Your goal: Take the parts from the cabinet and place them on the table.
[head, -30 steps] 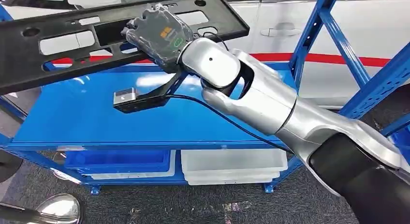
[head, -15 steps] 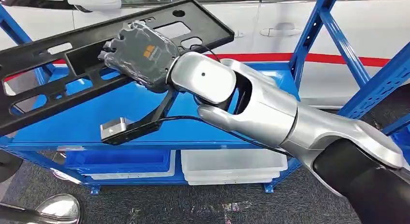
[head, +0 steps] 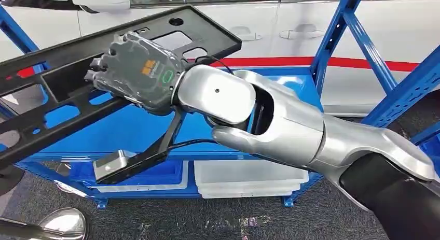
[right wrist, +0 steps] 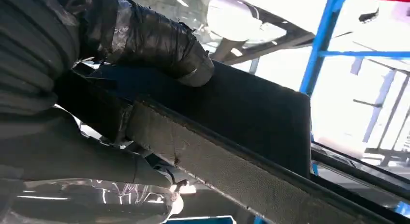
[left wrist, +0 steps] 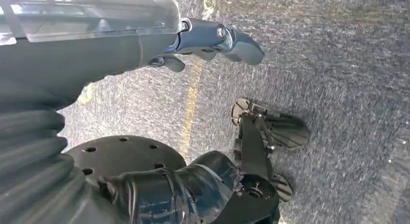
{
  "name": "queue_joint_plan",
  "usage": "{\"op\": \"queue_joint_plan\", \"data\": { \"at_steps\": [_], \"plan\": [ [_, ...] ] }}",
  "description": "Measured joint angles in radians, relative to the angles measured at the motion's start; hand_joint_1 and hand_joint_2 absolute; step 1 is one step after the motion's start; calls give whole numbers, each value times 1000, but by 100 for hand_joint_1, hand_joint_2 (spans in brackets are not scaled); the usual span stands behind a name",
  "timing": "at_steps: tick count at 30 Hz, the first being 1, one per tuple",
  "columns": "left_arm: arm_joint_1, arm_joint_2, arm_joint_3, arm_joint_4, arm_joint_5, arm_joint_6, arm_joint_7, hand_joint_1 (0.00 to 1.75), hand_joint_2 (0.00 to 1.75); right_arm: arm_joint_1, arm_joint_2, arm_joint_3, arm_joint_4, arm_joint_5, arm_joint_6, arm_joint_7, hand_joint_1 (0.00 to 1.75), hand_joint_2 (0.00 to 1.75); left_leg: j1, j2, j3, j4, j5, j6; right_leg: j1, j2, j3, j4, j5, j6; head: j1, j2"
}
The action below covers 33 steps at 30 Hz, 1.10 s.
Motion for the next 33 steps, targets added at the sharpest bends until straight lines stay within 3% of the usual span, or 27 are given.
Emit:
{"op": "queue_joint_plan", "data": {
  "at_steps": [26, 33],
  "plan": [
    [0, 0, -2, 0, -23, 21, 32, 0, 175, 55, -58, 8, -43, 7, -38, 33, 175, 175, 0, 0, 0, 0, 0, 0, 0, 0, 0, 0, 0, 0, 0, 0],
    [0, 0, -2, 0, -22, 23, 35, 0, 175, 62, -61, 8, -45, 6, -38, 36, 175, 175, -2, 0, -3, 7, -4, 5, -7, 0, 1, -2, 1, 0, 0, 0]
  ]
}}
